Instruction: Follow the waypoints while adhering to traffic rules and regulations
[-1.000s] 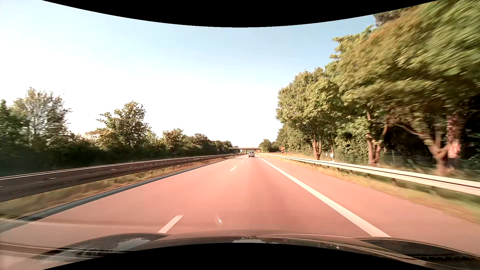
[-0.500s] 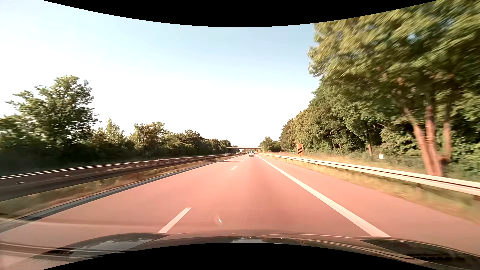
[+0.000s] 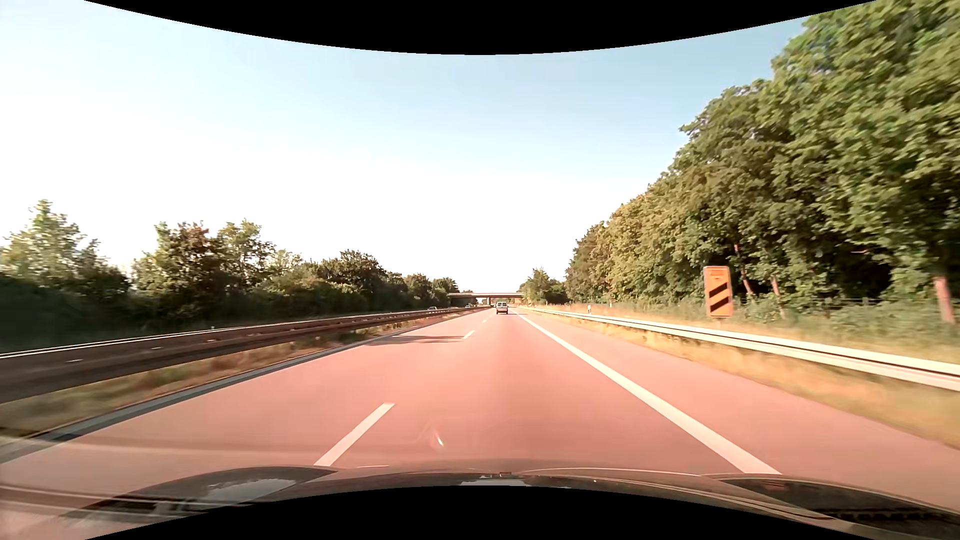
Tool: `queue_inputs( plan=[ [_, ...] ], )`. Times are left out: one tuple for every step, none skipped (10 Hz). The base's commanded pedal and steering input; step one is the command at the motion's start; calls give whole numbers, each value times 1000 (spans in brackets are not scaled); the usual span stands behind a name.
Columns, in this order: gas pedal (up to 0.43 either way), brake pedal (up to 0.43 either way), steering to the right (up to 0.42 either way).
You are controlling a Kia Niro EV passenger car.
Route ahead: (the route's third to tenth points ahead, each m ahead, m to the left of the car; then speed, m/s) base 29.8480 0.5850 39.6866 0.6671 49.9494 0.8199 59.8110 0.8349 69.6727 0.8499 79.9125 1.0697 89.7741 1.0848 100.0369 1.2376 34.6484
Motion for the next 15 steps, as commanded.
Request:
queue_inputs(
  plan=[
    [268, 6, -1],
    [260, 6, -1],
    [248, 6, -1],
    [240, 6, -1],
    [228, 6, -2],
    [228, 6, -2],
    [220, 6, -2],
    [220, 6, -2],
    [220, 6, -2],
    [220, 6, -2],
    [220, 6, -2],
    [228, 6, -2],
    [228, 6, -1],
    [240, 6, -1],
    [268, 6, -1]
  ],
)
